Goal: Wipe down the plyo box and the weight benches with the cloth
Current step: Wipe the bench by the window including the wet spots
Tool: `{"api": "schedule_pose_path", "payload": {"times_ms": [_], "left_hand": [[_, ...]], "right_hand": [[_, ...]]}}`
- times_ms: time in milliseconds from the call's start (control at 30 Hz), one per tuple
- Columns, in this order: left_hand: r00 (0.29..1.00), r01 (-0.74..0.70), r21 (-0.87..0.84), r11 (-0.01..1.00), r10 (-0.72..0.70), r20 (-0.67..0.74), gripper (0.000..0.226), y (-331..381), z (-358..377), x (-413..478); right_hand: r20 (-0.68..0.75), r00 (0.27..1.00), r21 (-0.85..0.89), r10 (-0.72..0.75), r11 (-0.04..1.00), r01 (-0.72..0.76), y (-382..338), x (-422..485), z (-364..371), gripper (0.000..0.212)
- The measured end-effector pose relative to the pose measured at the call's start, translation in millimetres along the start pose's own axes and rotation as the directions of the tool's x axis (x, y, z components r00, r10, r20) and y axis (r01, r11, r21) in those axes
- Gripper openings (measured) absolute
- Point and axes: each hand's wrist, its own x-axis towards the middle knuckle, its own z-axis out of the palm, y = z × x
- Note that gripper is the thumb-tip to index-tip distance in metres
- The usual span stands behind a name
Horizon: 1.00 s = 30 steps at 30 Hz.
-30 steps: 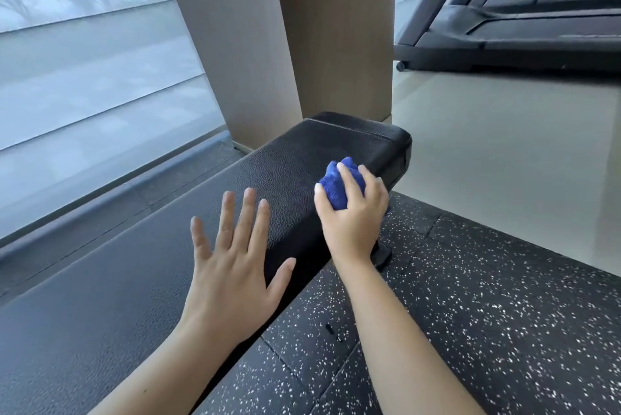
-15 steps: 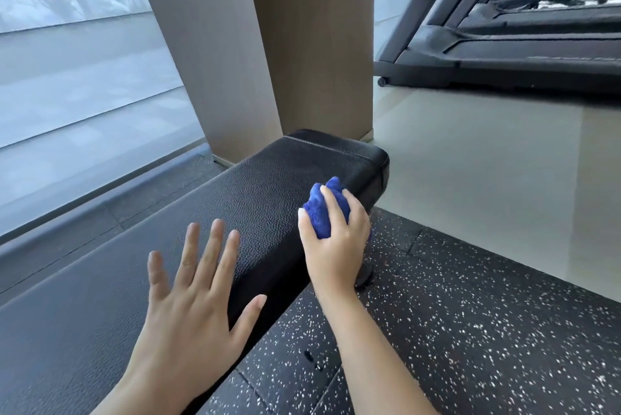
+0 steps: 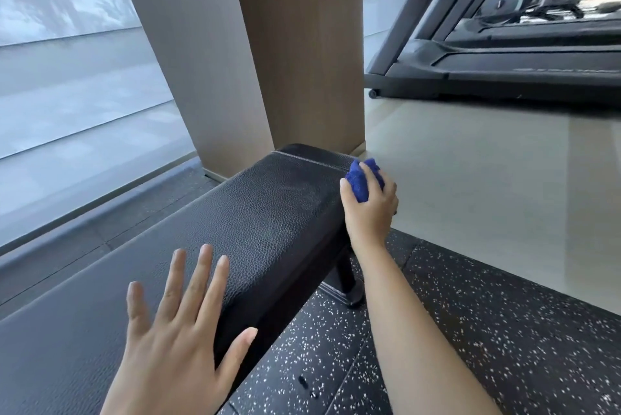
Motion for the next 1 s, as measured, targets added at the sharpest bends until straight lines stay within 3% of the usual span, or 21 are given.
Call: {"api": "schedule_pose_path", "payload": {"times_ms": [133, 267, 500, 633, 767, 867, 1000], "left_hand": [[0.999, -0.005, 0.019, 1.0, 0.004, 0.036, 0.078, 0, -2, 2], [0.999, -0.015, 0.029, 0.999, 0.014, 0.035, 0.078, -1, -1, -2], [1.0, -0.023, 0.038, 0.999, 0.023, 0.013, 0.077, 1, 2, 1], [0.999, -0.024, 0.03, 0.999, 0.023, 0.04, 0.075, 1, 1, 1], [0.998, -0.041, 0.008, 0.999, 0.041, 0.037, 0.069, 0, 0, -1], [0.998, -0.041, -0.014, 0.999, 0.042, 0.041, 0.069, -1, -1, -1], [0.999, -0.031, -0.041, 0.999, 0.032, 0.024, 0.068, -1, 0, -3]], "right_hand": [[-0.09, 0.986, 0.002, -0.144, 0.99, 0.144, -12, -56, 3, 0.044], [-0.067, 0.982, -0.036, -0.179, 0.984, 0.177, -7, -47, 5, 0.045], [0.126, 0.991, -0.039, 0.034, 0.999, -0.029, 14, 38, -6, 0.048], [0.053, 0.993, 0.034, 0.101, 0.994, -0.103, 2, 4, -6, 0.046], [-0.049, 0.995, 0.038, -0.087, 0.995, 0.089, -31, -89, -4, 0.047], [-0.032, 0.986, 0.011, -0.165, 0.986, 0.165, -57, -155, -6, 0.044], [-0.014, 0.983, -0.052, -0.183, 0.982, 0.182, -55, -140, -4, 0.043]]}}
